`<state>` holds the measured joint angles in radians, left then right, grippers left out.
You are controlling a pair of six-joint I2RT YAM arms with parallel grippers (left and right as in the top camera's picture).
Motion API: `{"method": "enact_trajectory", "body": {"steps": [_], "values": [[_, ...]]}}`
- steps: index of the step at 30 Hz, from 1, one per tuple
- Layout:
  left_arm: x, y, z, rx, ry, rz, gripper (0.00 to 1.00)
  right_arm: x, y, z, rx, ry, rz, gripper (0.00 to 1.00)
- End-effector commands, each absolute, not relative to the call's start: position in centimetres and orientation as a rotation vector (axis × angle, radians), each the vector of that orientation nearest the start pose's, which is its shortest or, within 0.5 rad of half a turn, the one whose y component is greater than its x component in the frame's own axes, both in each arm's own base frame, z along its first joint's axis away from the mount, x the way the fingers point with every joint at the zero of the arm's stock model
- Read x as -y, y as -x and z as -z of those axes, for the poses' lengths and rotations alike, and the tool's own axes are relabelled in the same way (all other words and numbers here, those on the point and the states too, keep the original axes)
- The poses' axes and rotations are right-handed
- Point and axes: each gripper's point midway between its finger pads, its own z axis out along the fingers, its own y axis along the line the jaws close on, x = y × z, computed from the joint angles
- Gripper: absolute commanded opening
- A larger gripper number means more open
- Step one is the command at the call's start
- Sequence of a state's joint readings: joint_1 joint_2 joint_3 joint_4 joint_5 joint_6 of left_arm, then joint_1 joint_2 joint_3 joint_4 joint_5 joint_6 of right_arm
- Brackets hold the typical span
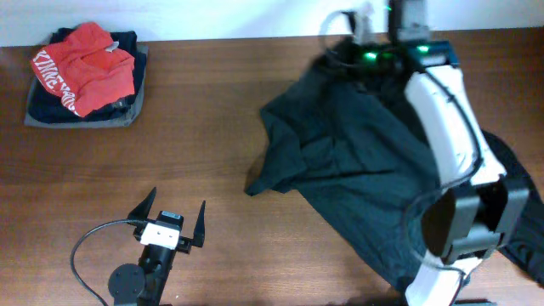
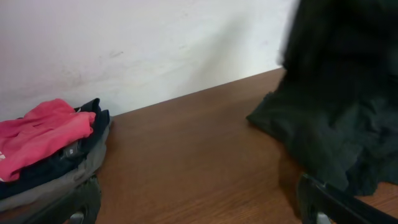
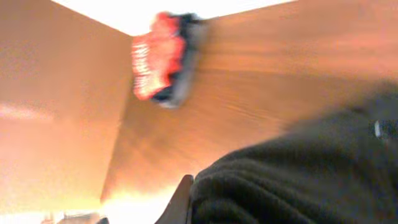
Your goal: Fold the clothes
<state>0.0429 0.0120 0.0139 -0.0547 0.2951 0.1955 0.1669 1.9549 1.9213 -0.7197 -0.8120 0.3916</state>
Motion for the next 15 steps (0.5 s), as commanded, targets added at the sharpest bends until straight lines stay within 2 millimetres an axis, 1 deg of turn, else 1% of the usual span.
{"method": "enact_trajectory", "body": {"steps": [1,2,4,5,6,7,8,9,10,11,12,14,15], "values": [[3.8,-24.1,-16.3,-1.584,-0.354,0.037,0.99,-26.3,-45.4,-30.9,-2.264,0.286,-1.346,0.04],[3.8,-24.1,-16.3,-1.584,-0.354,0.037,0.99,-27.9,-45.1,-31.2,-2.247,0.312,-1.349,0.04],[3.8,-24.1,-16.3,-1.584,-0.354,0.037,0.99,-29.3,-45.1,-31.0,-2.244,0.318,-1.293,0.04],[3.8,-24.1,-16.3,-1.584,-0.354,0.037,0.99,-29.5,-45.2,-30.7,-2.253,0.304,-1.252,0.07],[3.8,-24.1,-16.3,-1.584,-0.354,0.037,0.99,-29.6,-45.4,-30.5,-2.258,0.294,-1.229,0.17],[3.8,-24.1,-16.3,-1.584,-0.354,0.037,0.99,-29.5,-45.5,-30.3,-2.265,0.284,-1.212,0.33],[3.8,-24.1,-16.3,-1.584,-0.354,0.037,0.99,-29.3,-45.5,-30.1,-2.273,0.274,-1.201,0.52],[3.8,-24.1,-16.3,-1.584,-0.354,0.037,0.99,-28.8,-45.7,-29.9,-2.281,0.263,-1.187,0.63],[3.8,-24.1,-16.3,-1.584,-0.354,0.037,0.99,-28.2,-46.0,-29.6,-2.29,0.251,-1.165,0.68],[3.8,-24.1,-16.3,-1.584,-0.354,0.037,0.99,-27.2,-46.5,-29.2,-2.303,0.227,-1.125,0.74],[3.8,-24.1,-16.3,-1.584,-0.354,0.037,0.99,-25.8,-47.1,-28.6,-2.324,0.185,-1.071,0.77],[3.8,-24.1,-16.3,-1.584,-0.354,0.037,0.99,-22.6,-48.3,-27.2,-2.373,0.079,-0.944,0.78],[3.8,-24.1,-16.3,-1.584,-0.354,0.037,0.99,-20.5,-48.9,-26.4,-2.4,0.008,-0.868,0.79]]}}
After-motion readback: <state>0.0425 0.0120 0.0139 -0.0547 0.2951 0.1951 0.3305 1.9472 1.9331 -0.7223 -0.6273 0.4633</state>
